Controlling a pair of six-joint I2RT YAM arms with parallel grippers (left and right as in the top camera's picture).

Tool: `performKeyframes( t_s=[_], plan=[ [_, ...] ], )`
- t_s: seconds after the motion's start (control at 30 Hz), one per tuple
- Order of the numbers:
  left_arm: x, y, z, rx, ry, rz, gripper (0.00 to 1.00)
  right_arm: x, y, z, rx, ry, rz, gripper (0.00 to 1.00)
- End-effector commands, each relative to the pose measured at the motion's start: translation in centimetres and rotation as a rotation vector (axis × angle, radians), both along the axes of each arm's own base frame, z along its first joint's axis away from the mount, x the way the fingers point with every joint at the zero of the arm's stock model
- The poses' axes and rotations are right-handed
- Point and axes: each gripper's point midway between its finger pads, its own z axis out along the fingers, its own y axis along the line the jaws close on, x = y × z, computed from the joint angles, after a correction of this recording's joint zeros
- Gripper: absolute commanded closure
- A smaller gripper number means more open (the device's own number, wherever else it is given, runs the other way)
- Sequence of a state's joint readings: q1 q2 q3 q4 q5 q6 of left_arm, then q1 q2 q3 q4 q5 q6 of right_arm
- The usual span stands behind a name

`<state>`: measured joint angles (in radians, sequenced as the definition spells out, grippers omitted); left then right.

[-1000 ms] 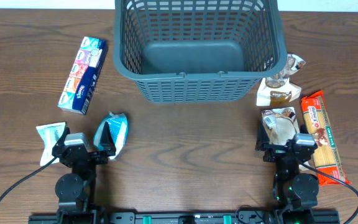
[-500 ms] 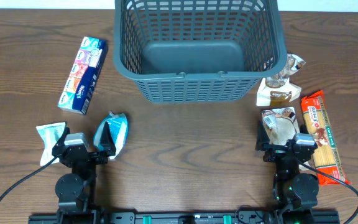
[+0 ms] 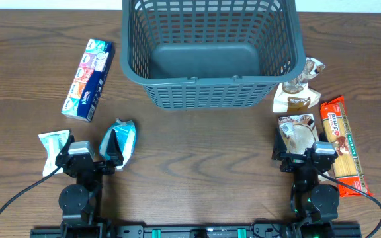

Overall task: Pack container
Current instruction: 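Move the right gripper toward the brown-and-white snack bag, then lower the right gripper and grasp the brown-and-white snack bag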

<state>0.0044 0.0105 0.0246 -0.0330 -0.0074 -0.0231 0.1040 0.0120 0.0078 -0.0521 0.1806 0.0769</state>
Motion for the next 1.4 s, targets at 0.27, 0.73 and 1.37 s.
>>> performKeyframes(
  t_s=[0.27,0.73,1.37],
  plan=[
    [-0.1,0.4,-1.8,0.003,0.051,0.023,0.01,-0.1,0.7,0.3,0.061,-0.002,0.040,0.01],
    [-0.1,0.4,-1.8,0.002,0.051,0.023,0.01,-3.7,1.3,6.2,0.059,0.364,0.078,0.01],
    [-0.1,0.4,-1.8,0.002,0.051,0.023,0.01,-5.0,-1.1,5.4,-0.107,1.132,-0.053,0.01]
  ],
)
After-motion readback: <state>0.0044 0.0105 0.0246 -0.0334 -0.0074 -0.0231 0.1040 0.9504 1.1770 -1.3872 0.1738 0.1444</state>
